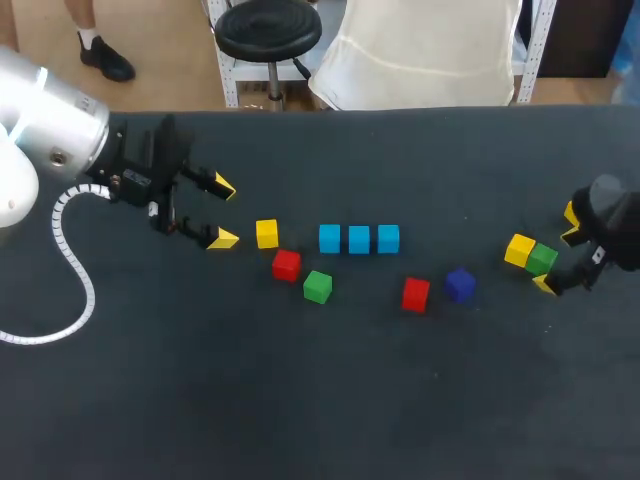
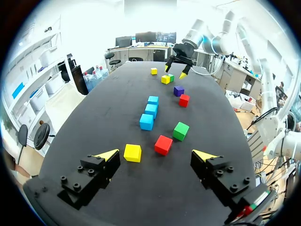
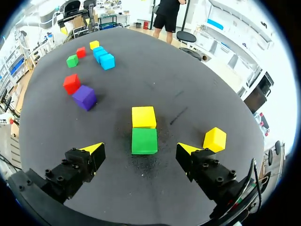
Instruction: Place the blue cubes, place green cubes on the blue cubes, place the yellow cubes on the green cubes, then place the red cubes on the yellow cubes, and place purple cube on the red cubes.
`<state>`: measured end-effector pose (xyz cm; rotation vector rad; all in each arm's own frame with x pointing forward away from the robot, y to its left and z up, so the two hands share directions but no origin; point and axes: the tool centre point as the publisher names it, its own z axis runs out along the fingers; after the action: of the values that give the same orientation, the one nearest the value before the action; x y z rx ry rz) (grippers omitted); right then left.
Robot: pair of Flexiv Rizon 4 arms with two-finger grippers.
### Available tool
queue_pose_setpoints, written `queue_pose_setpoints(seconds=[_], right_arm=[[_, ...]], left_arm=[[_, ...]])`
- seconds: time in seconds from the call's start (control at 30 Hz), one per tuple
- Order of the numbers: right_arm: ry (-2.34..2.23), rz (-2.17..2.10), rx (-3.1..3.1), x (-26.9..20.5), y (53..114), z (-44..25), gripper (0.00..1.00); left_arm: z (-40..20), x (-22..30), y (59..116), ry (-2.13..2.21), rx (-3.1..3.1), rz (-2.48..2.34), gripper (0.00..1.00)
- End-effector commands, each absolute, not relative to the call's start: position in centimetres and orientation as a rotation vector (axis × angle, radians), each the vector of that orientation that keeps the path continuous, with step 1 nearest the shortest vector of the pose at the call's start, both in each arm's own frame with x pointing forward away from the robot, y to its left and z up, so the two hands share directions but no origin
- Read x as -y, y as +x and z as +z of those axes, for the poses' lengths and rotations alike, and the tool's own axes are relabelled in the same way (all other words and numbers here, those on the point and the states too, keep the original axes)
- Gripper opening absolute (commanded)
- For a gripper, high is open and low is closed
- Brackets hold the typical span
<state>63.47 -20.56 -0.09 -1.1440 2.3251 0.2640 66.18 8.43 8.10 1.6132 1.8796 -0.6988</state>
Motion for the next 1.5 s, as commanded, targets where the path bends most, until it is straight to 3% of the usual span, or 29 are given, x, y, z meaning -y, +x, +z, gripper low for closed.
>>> queue_pose_setpoints(seconds=[0.03,0.27,0.4,0.53,0.57,0.6,0.83,1.0,1.27,1.5], right_arm=[[-1.152,0.288,-2.324,20.2,64.5,-1.3,1.0],[-1.157,0.291,-2.326,20.3,64.8,-1.5,1.0],[-1.158,0.286,-2.324,20.4,65.0,-1.5,0.78],[-1.157,0.284,-2.324,20.6,65.1,-1.4,0.71],[-1.157,0.284,-2.324,20.6,65.1,-1.4,0.56],[-1.157,0.283,-2.323,20.6,65.1,-1.4,0.49],[-1.161,0.282,-2.315,20.8,65.4,-1.3,0.37],[-1.157,0.283,-2.311,21.0,65.4,-1.1,0.0],[-1.139,0.282,-2.284,21.8,65.4,1.9,0.0],[-1.396,0.305,-2.189,21.3,66.7,6.1,0.0]], left_arm=[[8.0,-8.5,66.2,1.613,-1.876,-0.699,1.0],[8.0,-8.5,66.2,1.613,-1.876,-0.699,1.0],[8.0,-8.5,66.2,1.613,-1.876,-0.699,1.0],[8.0,-8.5,66.2,1.613,-1.876,-0.699,1.0],[8.0,-8.5,66.2,1.613,-1.876,-0.699,1.0],[8.0,-8.5,66.2,1.613,-1.876,-0.699,1.0],[8.0,-8.5,66.2,1.613,-1.876,-0.699,1.0],[8.0,-8.5,66.2,1.613,-1.876,-0.699,1.0],[8.0,-8.5,66.2,1.613,-1.876,-0.699,1.0],[8.0,-8.5,66.2,1.613,-1.876,-0.699,1.0]])
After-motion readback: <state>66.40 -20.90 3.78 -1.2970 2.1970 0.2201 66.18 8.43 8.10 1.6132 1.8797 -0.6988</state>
